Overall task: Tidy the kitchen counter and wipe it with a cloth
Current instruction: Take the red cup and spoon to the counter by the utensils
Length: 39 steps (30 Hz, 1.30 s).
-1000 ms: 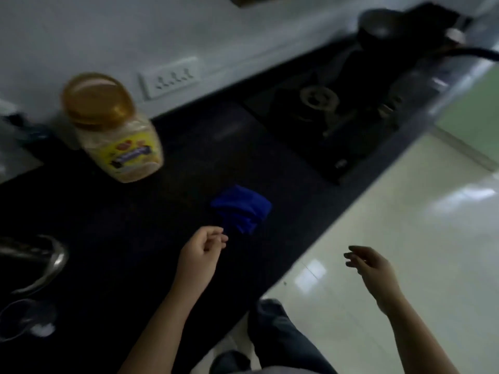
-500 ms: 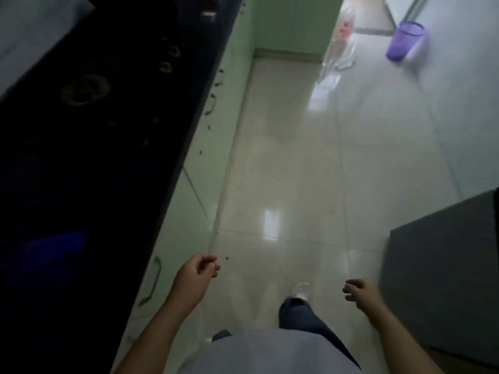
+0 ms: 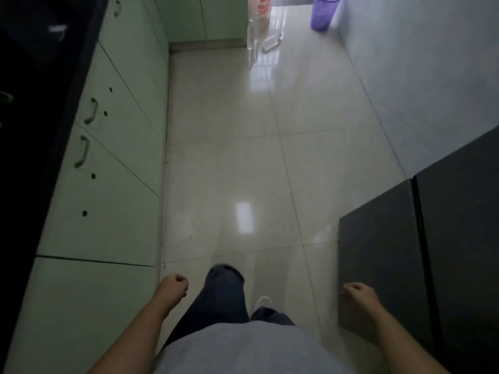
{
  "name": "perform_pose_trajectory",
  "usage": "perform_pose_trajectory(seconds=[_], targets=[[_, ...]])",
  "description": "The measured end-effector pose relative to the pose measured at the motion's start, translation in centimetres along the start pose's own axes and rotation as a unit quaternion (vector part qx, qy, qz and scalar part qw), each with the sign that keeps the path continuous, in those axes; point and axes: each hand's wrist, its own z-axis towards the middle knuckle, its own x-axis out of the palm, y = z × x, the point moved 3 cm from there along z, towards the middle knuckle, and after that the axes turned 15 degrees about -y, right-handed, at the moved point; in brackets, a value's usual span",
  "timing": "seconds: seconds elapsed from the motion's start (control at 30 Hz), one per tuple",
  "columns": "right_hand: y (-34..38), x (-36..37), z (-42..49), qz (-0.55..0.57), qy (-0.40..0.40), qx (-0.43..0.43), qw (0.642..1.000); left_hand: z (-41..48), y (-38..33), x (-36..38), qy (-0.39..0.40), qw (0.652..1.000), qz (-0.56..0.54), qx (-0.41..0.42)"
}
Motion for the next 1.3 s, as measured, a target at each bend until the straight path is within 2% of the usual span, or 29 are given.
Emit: perform_pose_trajectory(seconds=[0.17, 0.37, 0.47, 0.6, 0.77, 0.97, 1.13, 1.3], targets=[[9.0, 3.6, 3.4, -0.049, 0.053, -0.004, 0.997, 5.7, -4.4, -1.7, -0.015, 0.999, -0.025, -0.046], [30.2, 10.2, 5.5, -0.133, 0.107, -0.143, 0.975, 15.5, -13.7, -4.9, -0.034, 0.989, -0.112, -0.092], [41.9, 13.8, 5.0, -0.151, 0.123, -0.223, 0.955, 19.4, -20.0, -7.7, -0.038, 0.988, -0.137, -0.059], [55.9, 18.0, 3.3, -0.106, 0.142, -0.308, 0.935, 24.9, -29.6, -12.8, -0.079, 0.987, -0.135, 0.032], [67.0, 20.6, 3.4, -0.034, 0.178, -0.327, 0.927, 28.3, -40.2, -18.7, -0.125, 0.958, -0.246, 0.084], [81.5, 23.7, 8.1, -0.001, 0.173, -0.342, 0.923, 34.0, -50.9, -23.9, -0.192, 0.918, -0.333, 0.1], [95.9, 27.4, 10.8, -0.018, 0.198, -0.384, 0.902, 40.4, -60.4, -27.2, -0.214, 0.918, -0.318, 0.098], [107.8, 32.7, 11.0, -0.052, 0.222, -0.424, 0.877, 45.5, -67.2, -31.5, -0.263, 0.918, -0.264, 0.136]])
